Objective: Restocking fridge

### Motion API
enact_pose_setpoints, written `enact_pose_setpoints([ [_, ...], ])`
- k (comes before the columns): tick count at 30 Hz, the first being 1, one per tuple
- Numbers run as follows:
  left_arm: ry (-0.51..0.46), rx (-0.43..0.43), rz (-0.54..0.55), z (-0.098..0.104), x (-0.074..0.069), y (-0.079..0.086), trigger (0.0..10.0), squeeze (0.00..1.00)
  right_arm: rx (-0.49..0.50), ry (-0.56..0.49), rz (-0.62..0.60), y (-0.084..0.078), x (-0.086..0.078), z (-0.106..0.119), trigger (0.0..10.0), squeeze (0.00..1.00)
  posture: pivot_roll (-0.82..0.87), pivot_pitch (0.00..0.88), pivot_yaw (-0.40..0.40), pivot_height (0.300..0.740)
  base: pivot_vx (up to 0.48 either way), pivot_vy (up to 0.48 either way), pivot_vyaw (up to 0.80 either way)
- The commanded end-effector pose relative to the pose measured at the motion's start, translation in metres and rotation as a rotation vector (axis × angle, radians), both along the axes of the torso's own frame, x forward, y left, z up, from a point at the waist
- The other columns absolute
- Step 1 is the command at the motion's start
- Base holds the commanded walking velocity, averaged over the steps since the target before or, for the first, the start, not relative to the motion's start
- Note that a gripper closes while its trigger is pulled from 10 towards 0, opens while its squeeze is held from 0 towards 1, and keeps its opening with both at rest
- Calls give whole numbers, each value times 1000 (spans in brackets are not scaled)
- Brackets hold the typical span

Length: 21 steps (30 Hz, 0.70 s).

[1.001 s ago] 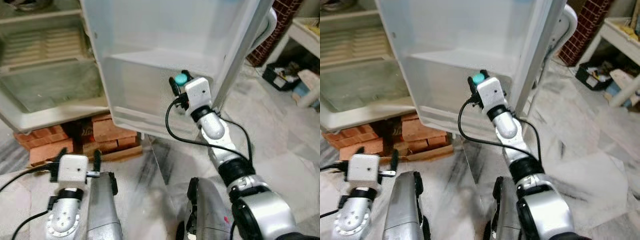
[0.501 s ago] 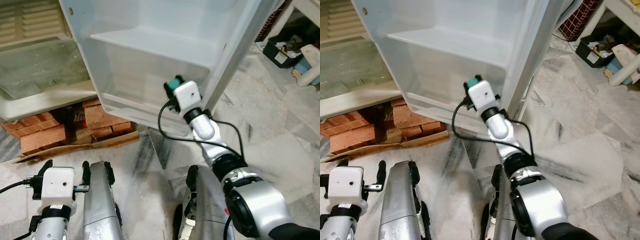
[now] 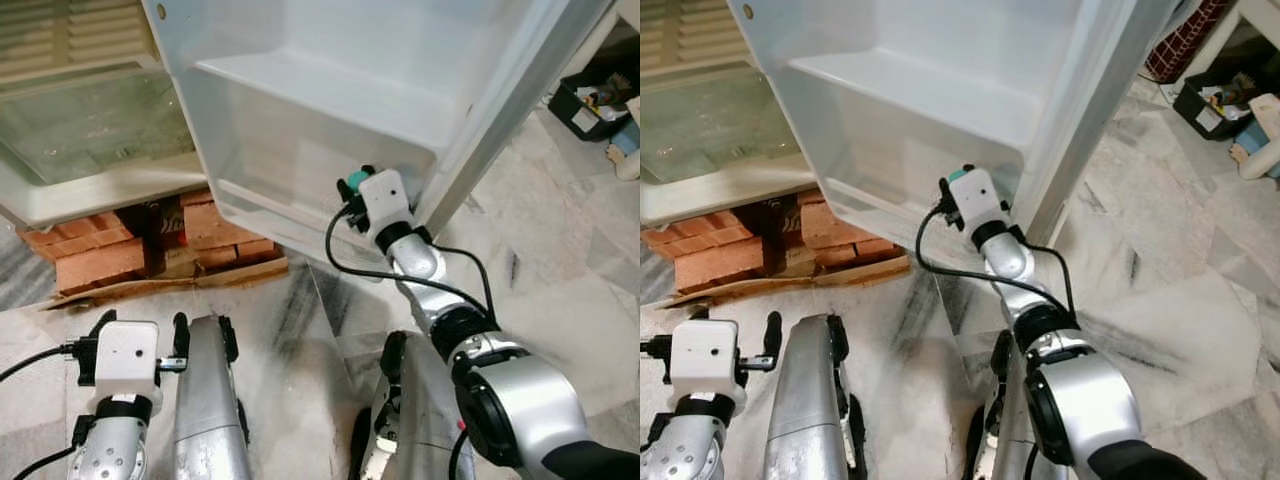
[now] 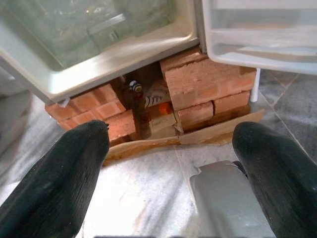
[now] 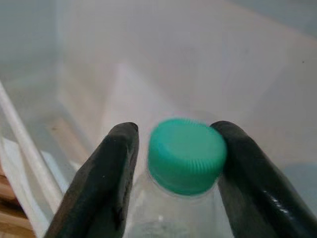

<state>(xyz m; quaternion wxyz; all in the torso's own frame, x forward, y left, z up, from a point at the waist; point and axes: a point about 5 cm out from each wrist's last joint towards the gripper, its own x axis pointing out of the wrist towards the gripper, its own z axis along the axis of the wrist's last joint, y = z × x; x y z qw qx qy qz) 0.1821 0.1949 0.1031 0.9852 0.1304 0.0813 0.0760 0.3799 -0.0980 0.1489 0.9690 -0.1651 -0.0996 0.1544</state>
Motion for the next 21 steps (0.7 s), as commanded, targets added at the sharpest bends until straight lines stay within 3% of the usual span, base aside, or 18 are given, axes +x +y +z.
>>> enact_pose_setpoints([
  [1,30,-6,16,-7,-2,3,10000,0,-3,40,-129,-30,1,-9,10000,1000,212,239,-95,505,0,0,0],
  [9,23,2,19,-9,6,6,10000,0,-8,6,-169,-39,5,1,10000,1000,213,210,-88,505,0,0,0],
  [21,-4,10,17,-10,18,8,10000,0,75,-92,-146,-34,12,30,10000,1000,209,136,-98,505,0,0,0],
])
